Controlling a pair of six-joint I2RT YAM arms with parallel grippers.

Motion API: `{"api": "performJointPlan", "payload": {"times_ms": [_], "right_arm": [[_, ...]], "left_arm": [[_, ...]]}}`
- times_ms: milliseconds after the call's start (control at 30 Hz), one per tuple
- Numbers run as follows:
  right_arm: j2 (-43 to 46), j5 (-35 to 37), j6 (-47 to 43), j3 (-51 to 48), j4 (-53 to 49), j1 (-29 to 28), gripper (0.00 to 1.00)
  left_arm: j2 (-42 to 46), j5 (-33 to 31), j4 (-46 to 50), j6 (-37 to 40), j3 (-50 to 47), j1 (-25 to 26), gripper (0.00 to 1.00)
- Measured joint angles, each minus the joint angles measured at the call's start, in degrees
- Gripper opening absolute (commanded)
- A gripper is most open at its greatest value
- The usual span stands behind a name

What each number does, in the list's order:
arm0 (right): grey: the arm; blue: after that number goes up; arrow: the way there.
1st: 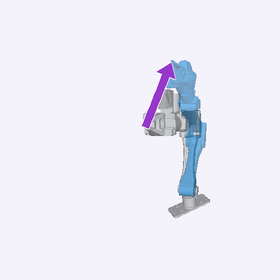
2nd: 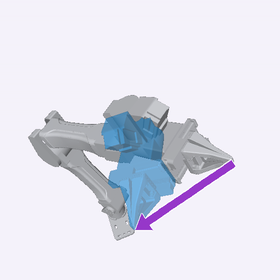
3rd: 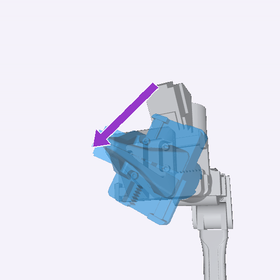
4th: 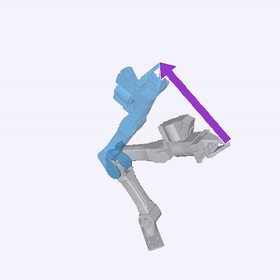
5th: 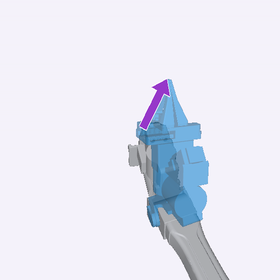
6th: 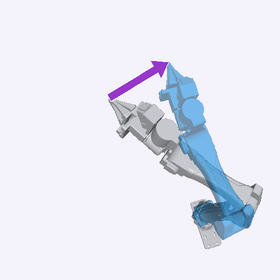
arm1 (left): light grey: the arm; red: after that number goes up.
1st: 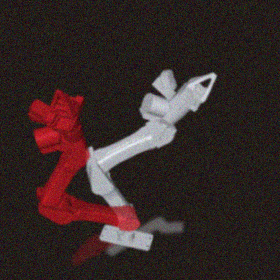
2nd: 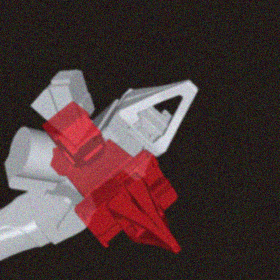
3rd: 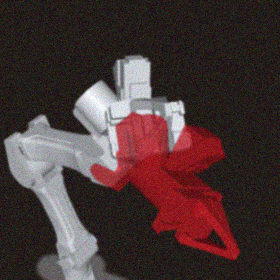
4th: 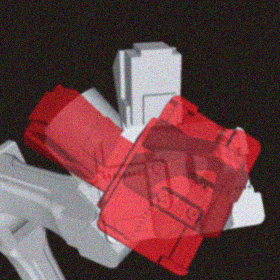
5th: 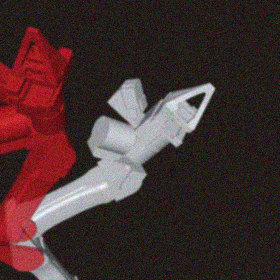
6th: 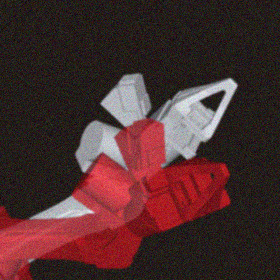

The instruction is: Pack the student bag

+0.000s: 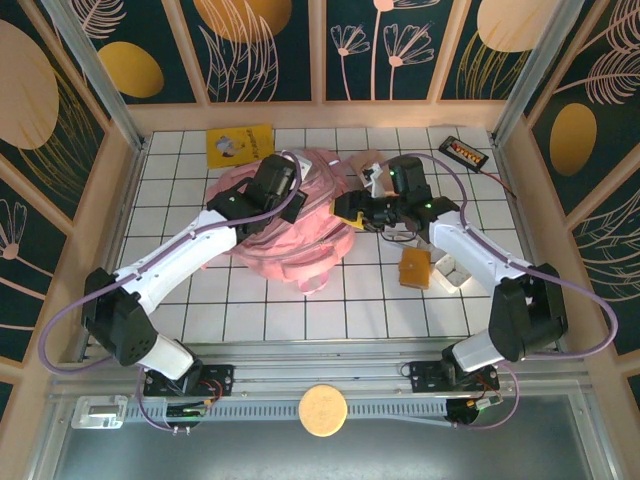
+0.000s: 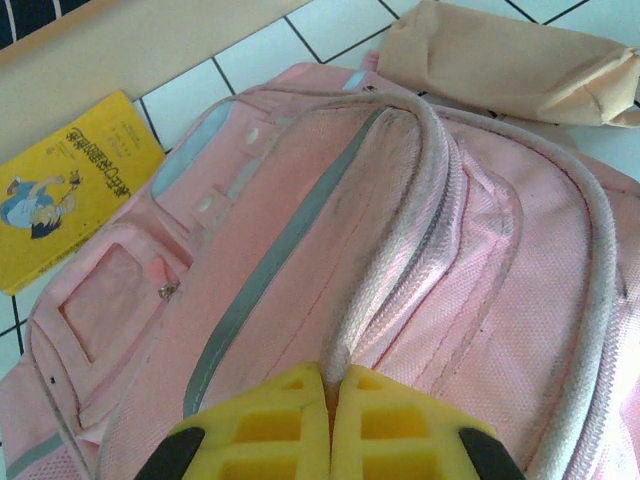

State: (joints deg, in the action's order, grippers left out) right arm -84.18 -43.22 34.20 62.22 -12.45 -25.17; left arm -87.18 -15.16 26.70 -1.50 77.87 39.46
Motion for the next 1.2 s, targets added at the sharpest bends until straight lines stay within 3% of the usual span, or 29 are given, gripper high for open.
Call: {"api": "performJointPlan", "payload": {"times_ms": [600, 633, 733, 800, 833, 900, 933, 1100, 1200], "right_arm": [[-2.89, 1.99, 3.39, -0.52, 5.33, -2.45, 0.62], [-2.97, 2.08, 3.96, -0.52, 7.28, -2.67, 0.53], [-4.50, 2.05, 5.90, 1.09, 12.41, -3.69, 0.03], [-5.95, 2.93, 6.75, 2.97, 15.04, -4.39, 0.00], [-6.32, 3.52, 7.17, 3.91, 15.91, -4.87, 0.00], [-6.43, 5.25, 8.20, 5.68, 17.44, -5.81, 0.00], [-6.45, 6.05, 8.57, 6.56, 18.16, -6.40, 0.00], [-7.15, 9.51, 10.86, 10.88, 21.11, -9.53, 0.00], [-8.31, 11.32, 11.41, 13.40, 21.99, -10.95, 0.00]], "left_arm": [[4.50, 3.61, -1.03, 2.34, -1.97, -2.32, 0.00], [4.98, 4.57, -1.22, 2.73, -2.58, -2.36, 0.00], [5.60, 6.64, -1.27, 3.41, -3.28, -2.45, 0.00], [5.81, 7.21, -1.73, 3.45, -3.30, -2.73, 0.00], [6.08, 7.08, -2.14, 3.41, -3.34, -2.97, 0.03], [7.45, 6.14, -3.10, 3.17, -3.89, -3.63, 0.43], [8.70, 5.42, -3.69, 2.73, -4.42, -3.91, 0.54], [18.40, 1.90, -5.01, -2.27, -5.11, -3.98, 0.54], [21.81, 0.61, -1.51, -7.28, -1.14, -3.89, 0.48]]}}
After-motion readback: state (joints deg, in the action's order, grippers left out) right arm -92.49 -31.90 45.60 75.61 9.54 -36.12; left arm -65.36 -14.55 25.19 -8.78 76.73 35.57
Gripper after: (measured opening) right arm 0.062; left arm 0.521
